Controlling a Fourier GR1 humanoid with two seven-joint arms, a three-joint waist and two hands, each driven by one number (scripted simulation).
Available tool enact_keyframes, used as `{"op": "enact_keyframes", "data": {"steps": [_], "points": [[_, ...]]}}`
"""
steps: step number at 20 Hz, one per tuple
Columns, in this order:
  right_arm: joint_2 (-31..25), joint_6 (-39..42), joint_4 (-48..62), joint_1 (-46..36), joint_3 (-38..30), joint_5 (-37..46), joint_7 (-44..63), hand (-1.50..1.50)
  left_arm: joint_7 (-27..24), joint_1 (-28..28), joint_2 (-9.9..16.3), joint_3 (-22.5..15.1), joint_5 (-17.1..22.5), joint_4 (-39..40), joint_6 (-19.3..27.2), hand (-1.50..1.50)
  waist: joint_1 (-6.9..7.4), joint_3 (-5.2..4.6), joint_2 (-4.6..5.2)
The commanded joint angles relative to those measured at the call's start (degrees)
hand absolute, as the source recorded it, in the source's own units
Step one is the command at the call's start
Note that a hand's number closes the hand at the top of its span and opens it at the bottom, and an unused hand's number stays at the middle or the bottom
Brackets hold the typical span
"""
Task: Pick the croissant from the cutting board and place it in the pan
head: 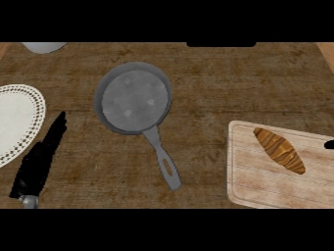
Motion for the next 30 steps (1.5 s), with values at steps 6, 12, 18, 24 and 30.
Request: {"op": "enact_keyframes", "data": {"steps": [6, 12, 18, 24, 30], "points": [[-11.0, 15.4, 4.6, -5.0, 6.5, 10.5, -4.0, -1.5, 2.2, 0.2, -0.1, 0.0, -0.8, -0.9, -1.0, 0.0, 0.78, -0.12, 0.0], [-10.3, 25.7, 3.4, -10.9, 10.5, 11.2, -1.2, -1.5, 2.3, -1.0, 0.0, 1.9, -1.3, 0.0, -1.6, 0.0, 0.45, -0.13, -0.06], [-4.4, 26.3, -2.4, -16.6, 13.8, 12.7, 13.3, -1.5, 1.6, 3.2, -1.6, 1.3, -2.8, -3.7, -1.1, 0.0, 0.29, -0.16, -0.32], [-1.1, 33.2, 0.5, -21.0, 16.1, 14.7, 19.2, -1.5, -1.3, 1.5, -3.4, 2.3, -3.1, 1.6, -2.9, 0.0, 0.02, -0.17, -0.17], [0.3, 38.3, -1.9, -22.6, 18.7, 17.6, 25.5, -1.5, 1.6, 3.6, -3.2, 2.3, -3.9, -2.6, -3.5, 0.0, 0.04, -0.16, -0.25]]}}
